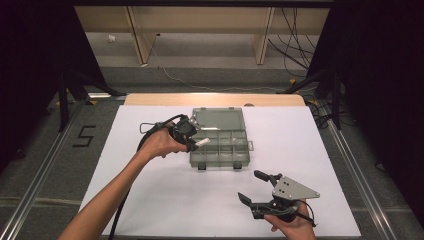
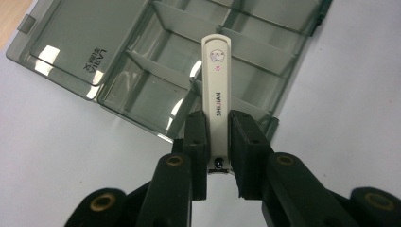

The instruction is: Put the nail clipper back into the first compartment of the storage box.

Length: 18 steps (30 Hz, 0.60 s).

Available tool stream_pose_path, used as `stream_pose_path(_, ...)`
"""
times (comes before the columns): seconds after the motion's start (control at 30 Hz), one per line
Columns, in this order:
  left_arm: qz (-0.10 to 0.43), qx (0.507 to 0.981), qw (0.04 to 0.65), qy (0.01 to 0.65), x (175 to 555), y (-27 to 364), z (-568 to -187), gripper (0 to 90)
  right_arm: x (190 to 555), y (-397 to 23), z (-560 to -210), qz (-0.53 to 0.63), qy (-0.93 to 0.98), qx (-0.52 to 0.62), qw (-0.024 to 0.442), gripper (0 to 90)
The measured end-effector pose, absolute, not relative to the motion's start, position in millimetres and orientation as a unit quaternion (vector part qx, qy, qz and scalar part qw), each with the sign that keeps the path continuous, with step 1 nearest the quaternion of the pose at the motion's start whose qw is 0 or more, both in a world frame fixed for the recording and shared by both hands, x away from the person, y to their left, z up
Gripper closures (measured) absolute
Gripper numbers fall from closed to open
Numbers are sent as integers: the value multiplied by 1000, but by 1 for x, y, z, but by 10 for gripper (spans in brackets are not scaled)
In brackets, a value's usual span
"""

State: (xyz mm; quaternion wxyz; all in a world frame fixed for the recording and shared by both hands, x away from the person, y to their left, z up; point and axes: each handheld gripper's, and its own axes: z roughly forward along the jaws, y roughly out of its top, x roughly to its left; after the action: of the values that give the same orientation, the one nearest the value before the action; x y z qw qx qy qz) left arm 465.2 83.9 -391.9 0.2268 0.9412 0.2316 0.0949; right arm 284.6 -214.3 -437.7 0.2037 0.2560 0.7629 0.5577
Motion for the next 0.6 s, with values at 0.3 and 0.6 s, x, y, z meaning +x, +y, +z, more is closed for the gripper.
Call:
stream_pose_path(0.3,95,932,227,268,481,84,-394,771,283,-214,-437,556,763,264,196,184)
stream_pose_path(0.6,94,933,193,290,494,79,-399,771,285,-214,-438,561,759,258,207,184)
